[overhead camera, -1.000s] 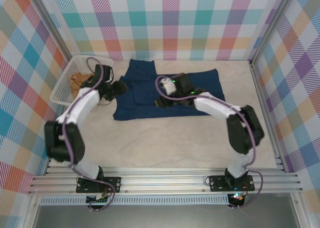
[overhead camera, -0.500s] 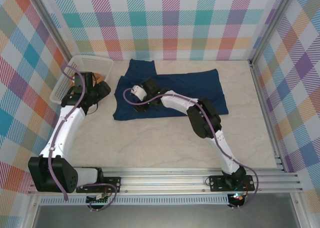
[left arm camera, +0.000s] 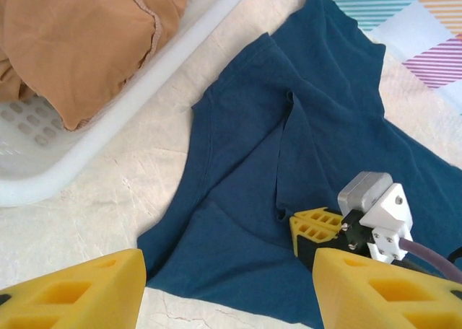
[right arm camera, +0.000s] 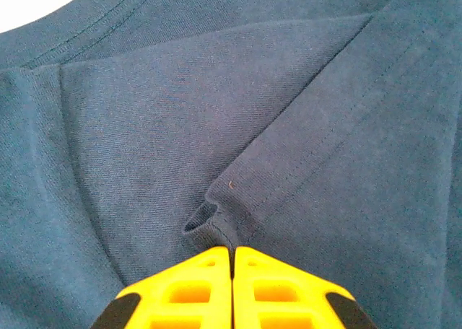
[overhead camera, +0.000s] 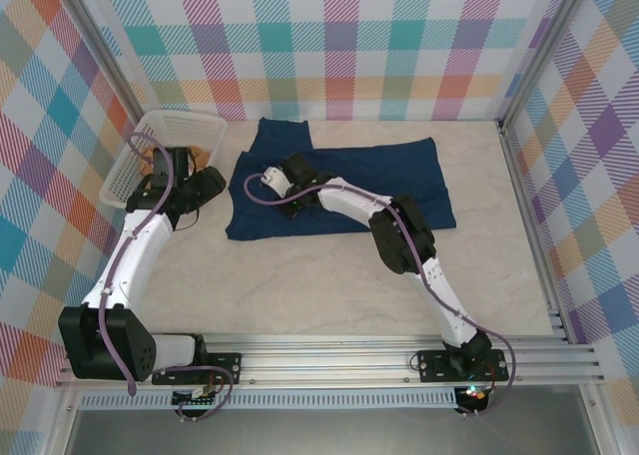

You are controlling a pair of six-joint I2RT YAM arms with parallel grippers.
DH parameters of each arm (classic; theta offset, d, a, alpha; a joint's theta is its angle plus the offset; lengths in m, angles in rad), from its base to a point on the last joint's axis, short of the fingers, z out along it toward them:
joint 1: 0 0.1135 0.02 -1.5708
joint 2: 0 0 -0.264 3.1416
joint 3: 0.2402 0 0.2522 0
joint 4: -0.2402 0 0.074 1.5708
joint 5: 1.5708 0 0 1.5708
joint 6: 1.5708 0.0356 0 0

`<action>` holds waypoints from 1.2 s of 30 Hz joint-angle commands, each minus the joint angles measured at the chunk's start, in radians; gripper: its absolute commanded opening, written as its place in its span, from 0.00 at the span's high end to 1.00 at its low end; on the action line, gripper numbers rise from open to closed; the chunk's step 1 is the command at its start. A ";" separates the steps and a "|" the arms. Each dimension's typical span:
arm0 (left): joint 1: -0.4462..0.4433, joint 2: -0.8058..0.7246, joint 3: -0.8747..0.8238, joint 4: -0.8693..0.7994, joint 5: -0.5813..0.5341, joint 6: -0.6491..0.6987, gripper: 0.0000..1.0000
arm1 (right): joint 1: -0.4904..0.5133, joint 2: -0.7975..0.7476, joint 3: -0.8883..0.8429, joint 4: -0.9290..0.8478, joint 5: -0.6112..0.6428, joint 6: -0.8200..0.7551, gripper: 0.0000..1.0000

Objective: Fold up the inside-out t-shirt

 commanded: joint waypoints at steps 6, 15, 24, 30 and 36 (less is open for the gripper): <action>0.006 -0.014 -0.084 0.034 0.058 -0.034 0.37 | -0.034 -0.063 0.004 0.048 -0.026 0.095 1.00; 0.003 -0.031 -0.180 0.068 0.109 -0.047 0.37 | -0.135 -0.131 -0.050 0.112 -0.083 0.270 1.00; -0.040 -0.051 -0.259 0.100 0.144 -0.053 0.36 | -0.281 0.067 0.225 -0.035 0.048 0.476 0.91; -0.089 -0.032 -0.281 0.144 0.152 -0.060 0.36 | -0.322 0.097 0.322 -0.118 0.011 0.463 0.53; -0.147 0.078 -0.253 0.194 0.139 -0.049 0.35 | -0.323 -0.077 0.106 -0.120 -0.069 0.421 0.50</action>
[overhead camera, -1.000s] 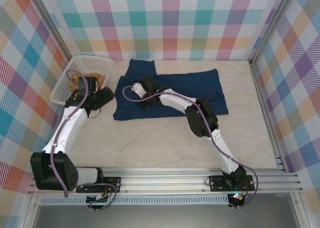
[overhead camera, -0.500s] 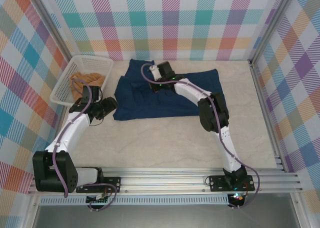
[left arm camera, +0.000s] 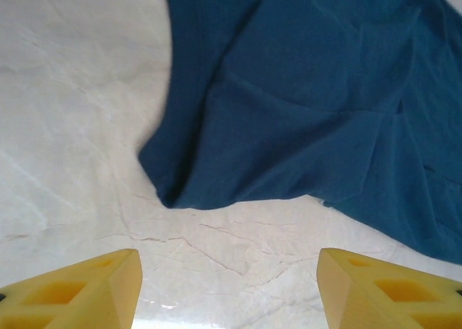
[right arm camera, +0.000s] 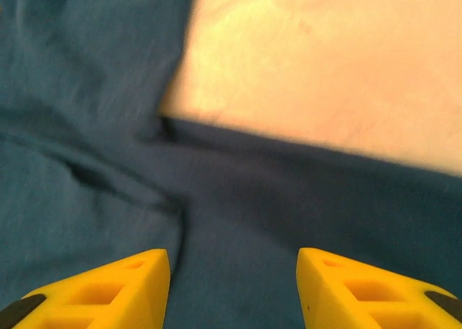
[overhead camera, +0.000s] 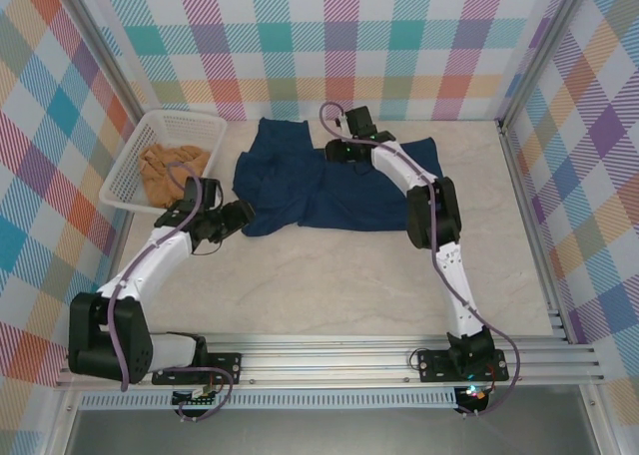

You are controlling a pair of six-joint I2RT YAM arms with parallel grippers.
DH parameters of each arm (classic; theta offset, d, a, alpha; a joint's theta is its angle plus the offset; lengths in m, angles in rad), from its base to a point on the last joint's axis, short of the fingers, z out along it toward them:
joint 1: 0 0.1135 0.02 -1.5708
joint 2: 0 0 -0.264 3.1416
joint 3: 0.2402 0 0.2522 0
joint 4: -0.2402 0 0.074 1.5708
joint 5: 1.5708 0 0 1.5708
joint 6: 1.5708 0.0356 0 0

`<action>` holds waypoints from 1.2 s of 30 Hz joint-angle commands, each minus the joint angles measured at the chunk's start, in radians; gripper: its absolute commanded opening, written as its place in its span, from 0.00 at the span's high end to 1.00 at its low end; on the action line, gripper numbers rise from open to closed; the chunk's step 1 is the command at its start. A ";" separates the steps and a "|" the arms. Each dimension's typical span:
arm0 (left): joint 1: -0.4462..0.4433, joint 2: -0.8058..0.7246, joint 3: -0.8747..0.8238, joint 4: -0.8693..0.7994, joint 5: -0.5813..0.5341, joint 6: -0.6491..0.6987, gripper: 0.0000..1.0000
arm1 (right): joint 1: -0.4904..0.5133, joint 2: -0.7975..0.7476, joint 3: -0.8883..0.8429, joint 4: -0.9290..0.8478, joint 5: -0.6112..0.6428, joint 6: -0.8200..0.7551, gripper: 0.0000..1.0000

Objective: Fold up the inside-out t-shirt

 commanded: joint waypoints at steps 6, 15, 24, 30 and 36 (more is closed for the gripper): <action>-0.021 0.207 0.055 0.044 -0.076 0.032 0.36 | 0.018 -0.436 -0.537 0.025 -0.040 -0.028 0.49; -0.028 0.394 0.130 0.066 -0.040 0.035 0.47 | -0.081 -0.682 -0.923 -0.050 0.067 0.008 0.48; -0.031 0.382 0.083 0.031 -0.147 0.062 0.74 | -0.224 -0.590 -0.918 -0.130 0.072 0.083 0.50; -0.021 0.337 0.056 -0.010 -0.260 0.091 0.89 | -0.268 -0.566 -0.922 -0.167 0.105 0.090 0.51; 0.008 0.280 0.019 -0.036 -0.317 0.099 0.92 | -0.304 -0.556 -0.931 -0.219 0.135 0.106 0.51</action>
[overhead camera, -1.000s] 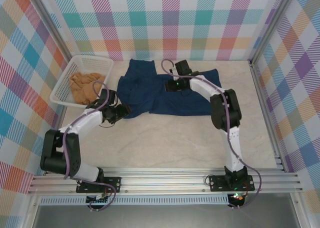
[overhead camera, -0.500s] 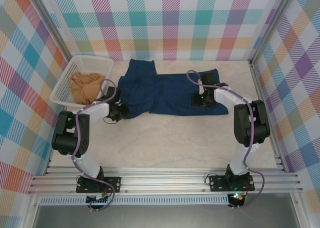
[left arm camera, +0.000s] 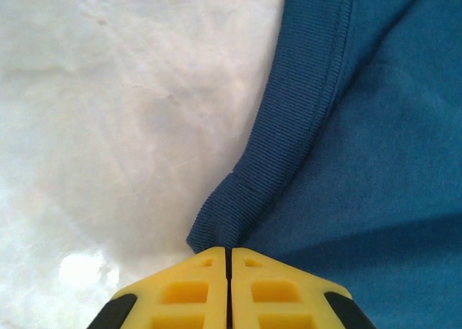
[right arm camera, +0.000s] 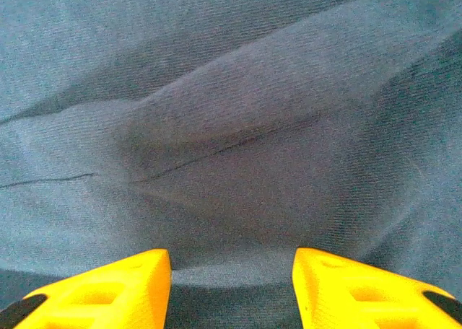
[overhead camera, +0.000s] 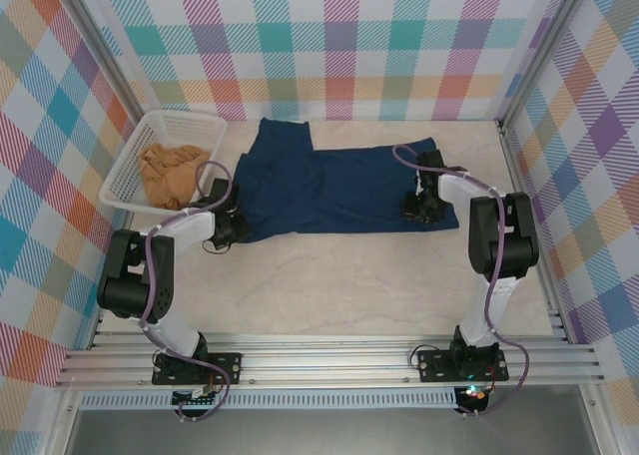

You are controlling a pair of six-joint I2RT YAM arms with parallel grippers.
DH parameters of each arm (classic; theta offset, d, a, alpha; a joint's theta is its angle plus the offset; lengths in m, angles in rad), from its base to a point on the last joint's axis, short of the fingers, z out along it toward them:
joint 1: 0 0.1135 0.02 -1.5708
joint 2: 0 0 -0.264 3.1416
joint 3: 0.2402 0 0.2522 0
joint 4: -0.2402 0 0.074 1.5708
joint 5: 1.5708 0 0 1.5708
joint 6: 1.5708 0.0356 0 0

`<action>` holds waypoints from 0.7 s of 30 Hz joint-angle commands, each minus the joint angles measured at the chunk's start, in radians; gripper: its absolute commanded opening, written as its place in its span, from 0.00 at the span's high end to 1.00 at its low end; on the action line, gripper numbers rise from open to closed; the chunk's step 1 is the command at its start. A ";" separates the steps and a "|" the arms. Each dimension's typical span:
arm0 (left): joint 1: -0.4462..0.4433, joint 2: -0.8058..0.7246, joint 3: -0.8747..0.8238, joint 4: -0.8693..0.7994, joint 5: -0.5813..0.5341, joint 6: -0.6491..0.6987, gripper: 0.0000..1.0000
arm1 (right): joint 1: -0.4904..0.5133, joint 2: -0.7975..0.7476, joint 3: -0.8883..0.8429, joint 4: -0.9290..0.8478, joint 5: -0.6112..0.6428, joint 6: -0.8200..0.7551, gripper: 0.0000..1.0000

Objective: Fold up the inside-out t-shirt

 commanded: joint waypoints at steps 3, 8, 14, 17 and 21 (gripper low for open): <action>0.041 -0.056 -0.039 -0.061 -0.076 0.020 0.93 | -0.046 0.021 -0.005 -0.089 0.041 0.028 0.51; 0.047 -0.069 -0.054 -0.072 -0.066 0.013 0.94 | -0.050 0.019 0.002 -0.089 0.004 0.023 0.51; 0.048 -0.152 -0.084 -0.100 -0.026 0.004 0.76 | -0.051 -0.025 -0.010 -0.056 -0.052 0.018 0.50; 0.047 -0.226 -0.074 -0.121 -0.033 0.000 0.62 | -0.049 -0.098 -0.051 0.009 -0.123 0.013 0.49; 0.026 -0.314 -0.050 -0.086 0.020 -0.025 0.51 | -0.050 -0.179 -0.090 0.069 -0.128 0.024 0.47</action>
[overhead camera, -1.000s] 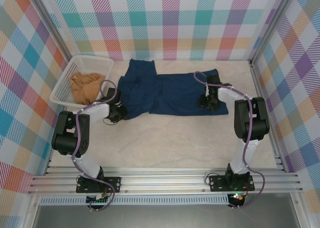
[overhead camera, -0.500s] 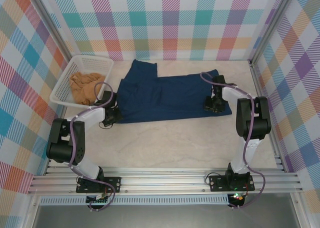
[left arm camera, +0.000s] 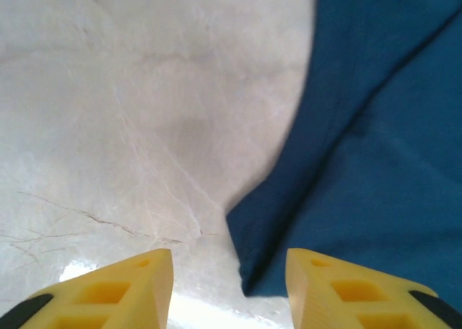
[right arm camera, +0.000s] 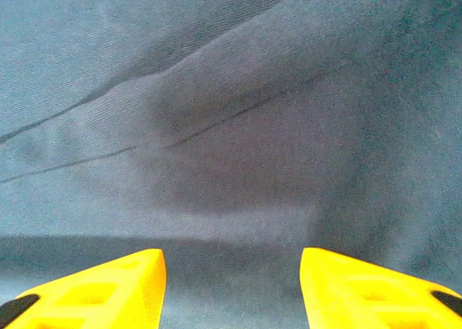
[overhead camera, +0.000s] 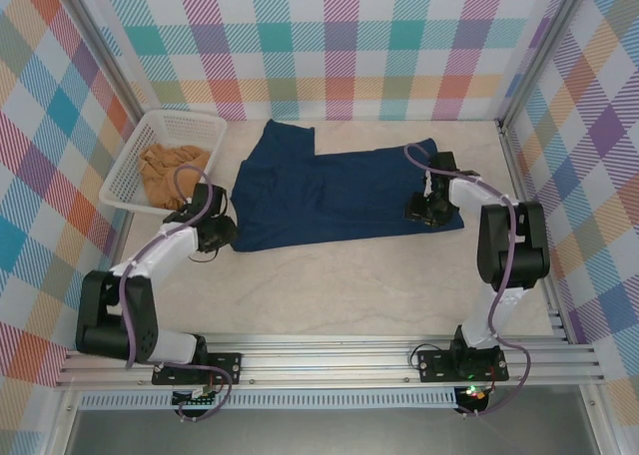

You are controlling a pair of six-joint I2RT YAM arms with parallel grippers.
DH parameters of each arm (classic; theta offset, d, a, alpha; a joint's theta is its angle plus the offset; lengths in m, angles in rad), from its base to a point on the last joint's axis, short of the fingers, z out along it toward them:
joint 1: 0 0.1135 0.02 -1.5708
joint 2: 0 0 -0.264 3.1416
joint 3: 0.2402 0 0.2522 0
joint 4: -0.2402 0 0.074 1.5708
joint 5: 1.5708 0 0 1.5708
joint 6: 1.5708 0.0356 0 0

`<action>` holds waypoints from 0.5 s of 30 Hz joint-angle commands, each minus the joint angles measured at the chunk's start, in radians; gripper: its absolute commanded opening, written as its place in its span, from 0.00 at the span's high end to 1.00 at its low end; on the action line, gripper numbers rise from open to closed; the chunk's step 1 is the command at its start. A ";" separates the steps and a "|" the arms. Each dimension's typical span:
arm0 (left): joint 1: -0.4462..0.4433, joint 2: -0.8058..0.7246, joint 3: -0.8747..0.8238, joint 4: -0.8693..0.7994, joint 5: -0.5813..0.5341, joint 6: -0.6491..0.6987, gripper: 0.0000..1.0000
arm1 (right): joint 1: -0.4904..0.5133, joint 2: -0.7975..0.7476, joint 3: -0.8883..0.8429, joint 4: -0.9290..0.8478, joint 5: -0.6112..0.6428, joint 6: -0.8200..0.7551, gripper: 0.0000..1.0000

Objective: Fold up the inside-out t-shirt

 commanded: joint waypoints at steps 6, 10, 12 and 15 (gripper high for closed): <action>-0.157 0.067 0.112 0.167 0.200 -0.065 0.47 | -0.047 -0.045 0.052 -0.004 0.051 0.029 0.46; -0.191 0.237 0.194 0.220 0.246 -0.079 0.47 | -0.083 0.037 0.100 -0.041 0.073 0.044 0.48; -0.191 0.301 0.224 0.205 0.228 -0.068 0.47 | -0.096 0.074 0.117 -0.060 0.077 0.045 0.48; -0.191 0.365 0.258 0.131 0.227 -0.031 0.47 | -0.105 0.112 0.133 -0.112 0.088 0.042 0.49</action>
